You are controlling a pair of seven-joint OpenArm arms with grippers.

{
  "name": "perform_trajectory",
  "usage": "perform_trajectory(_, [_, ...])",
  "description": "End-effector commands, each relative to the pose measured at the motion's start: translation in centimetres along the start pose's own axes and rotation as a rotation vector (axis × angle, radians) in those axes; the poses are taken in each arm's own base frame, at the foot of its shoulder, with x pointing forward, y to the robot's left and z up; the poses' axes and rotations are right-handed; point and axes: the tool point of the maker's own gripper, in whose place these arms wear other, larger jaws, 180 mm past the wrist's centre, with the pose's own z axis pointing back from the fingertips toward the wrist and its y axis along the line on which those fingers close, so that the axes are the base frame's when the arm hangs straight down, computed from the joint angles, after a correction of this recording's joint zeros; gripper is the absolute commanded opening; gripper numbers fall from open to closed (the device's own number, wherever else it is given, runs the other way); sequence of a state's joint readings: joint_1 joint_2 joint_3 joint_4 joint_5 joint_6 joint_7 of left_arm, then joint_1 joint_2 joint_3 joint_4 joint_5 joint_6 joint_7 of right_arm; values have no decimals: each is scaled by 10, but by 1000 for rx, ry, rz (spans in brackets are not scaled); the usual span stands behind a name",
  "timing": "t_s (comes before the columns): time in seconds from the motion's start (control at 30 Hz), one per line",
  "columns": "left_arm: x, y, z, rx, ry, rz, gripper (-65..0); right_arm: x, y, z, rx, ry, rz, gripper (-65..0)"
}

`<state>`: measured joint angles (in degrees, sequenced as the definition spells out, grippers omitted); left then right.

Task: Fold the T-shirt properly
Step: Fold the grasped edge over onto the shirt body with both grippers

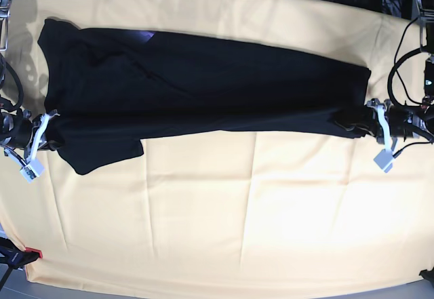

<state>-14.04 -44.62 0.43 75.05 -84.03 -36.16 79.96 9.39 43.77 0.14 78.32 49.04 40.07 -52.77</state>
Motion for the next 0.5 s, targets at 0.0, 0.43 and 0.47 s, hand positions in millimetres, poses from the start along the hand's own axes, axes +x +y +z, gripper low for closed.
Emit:
perform_trajectory(0.0, [7,-2,10,10,-9,-35,-650,14,-14,13,-39,-28,23,-650])
perform_trajectory(0.43, [-8,-4,6,-1,18,-34,-282,36,-11,17,-10,-105,8,-312])
perform_trajectory(0.47, [-8,-4,6,-1,18,-34,-260,43,-12,19,-14,-122,11,-245])
